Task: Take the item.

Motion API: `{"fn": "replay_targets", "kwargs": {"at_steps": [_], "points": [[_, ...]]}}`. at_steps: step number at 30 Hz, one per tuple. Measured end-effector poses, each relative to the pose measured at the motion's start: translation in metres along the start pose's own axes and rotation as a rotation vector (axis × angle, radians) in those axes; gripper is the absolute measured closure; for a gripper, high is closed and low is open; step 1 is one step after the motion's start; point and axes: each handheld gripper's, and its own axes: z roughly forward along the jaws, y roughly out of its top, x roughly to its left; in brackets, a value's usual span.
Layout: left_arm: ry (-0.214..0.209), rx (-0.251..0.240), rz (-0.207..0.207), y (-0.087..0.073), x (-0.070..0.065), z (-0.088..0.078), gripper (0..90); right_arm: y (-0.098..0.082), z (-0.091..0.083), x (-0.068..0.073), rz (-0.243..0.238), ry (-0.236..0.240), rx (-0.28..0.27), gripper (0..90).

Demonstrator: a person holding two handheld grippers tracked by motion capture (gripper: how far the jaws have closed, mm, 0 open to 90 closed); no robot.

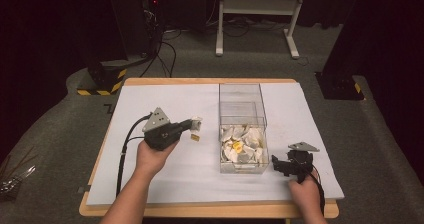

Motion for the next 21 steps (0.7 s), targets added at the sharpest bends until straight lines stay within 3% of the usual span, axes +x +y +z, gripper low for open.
{"fn": "replay_targets", "kwargs": {"at_steps": [11, 21], "points": [[0.046, -0.004, -0.023, -0.007, 0.016, -0.017, 90.0, 0.0, 0.0, 0.0, -0.001, 0.0, -0.002, 11.3], [0.128, -0.021, -0.029, -0.004, 0.039, -0.042, 90.0, 0.0, 0.0, 0.0, 0.002, 0.003, 0.0, 11.3]]}}
